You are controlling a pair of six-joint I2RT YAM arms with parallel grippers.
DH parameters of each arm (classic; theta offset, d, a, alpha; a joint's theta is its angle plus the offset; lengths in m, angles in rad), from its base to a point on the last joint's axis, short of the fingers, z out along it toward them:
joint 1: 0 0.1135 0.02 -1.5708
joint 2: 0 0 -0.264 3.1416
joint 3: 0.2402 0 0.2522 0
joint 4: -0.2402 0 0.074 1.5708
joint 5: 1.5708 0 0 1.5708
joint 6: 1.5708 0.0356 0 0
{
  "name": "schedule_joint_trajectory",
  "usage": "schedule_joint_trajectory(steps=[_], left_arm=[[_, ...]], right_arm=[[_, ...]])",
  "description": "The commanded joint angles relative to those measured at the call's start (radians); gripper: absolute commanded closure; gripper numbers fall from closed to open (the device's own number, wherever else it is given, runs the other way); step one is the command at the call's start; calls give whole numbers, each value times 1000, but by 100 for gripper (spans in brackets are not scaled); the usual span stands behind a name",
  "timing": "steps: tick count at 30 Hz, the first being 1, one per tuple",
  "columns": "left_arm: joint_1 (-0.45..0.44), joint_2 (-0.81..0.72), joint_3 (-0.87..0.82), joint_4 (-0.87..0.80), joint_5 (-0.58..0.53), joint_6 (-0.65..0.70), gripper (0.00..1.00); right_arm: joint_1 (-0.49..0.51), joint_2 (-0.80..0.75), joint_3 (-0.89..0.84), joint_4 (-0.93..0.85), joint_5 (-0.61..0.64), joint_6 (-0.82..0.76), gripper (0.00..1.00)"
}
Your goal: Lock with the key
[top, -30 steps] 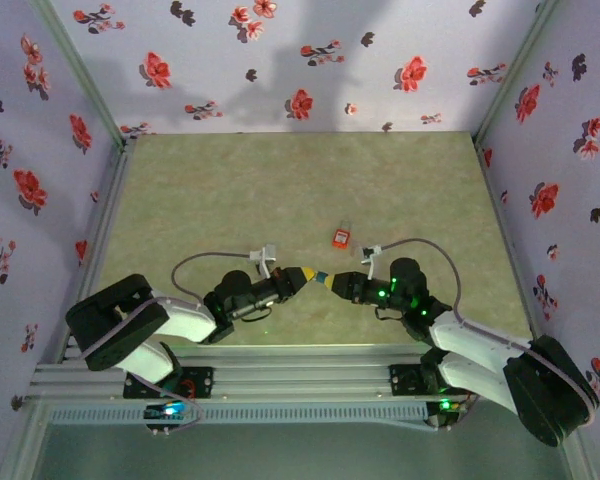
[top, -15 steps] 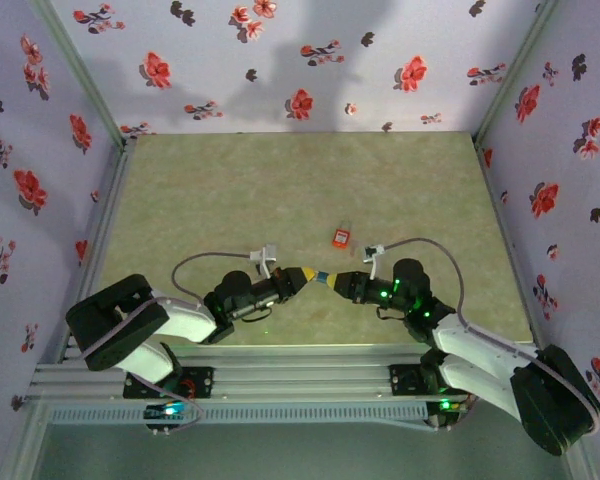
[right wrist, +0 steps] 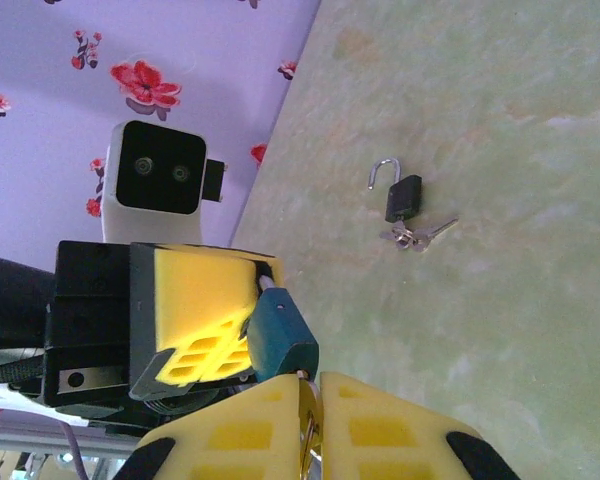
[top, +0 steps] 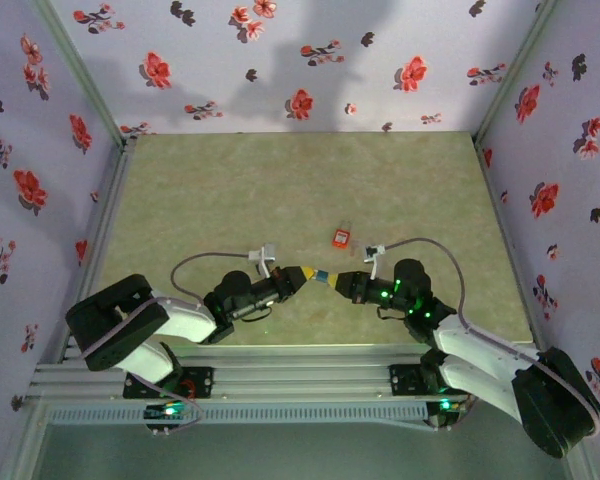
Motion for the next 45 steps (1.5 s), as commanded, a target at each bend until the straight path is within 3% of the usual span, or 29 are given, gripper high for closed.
schedule_joint_trajectory(steps=[1,8,45], left_arm=[[-10,8,8,51,1,19,100],[-10,15,13,51,2,18,100],[-4,-58,-70,52,-146,22,100]], right_arm=[[9,-10,17,-2,1,-19,92],[9,-12,17,-6,2,-20,100],[9,-57,7,-28,12,-18,100]])
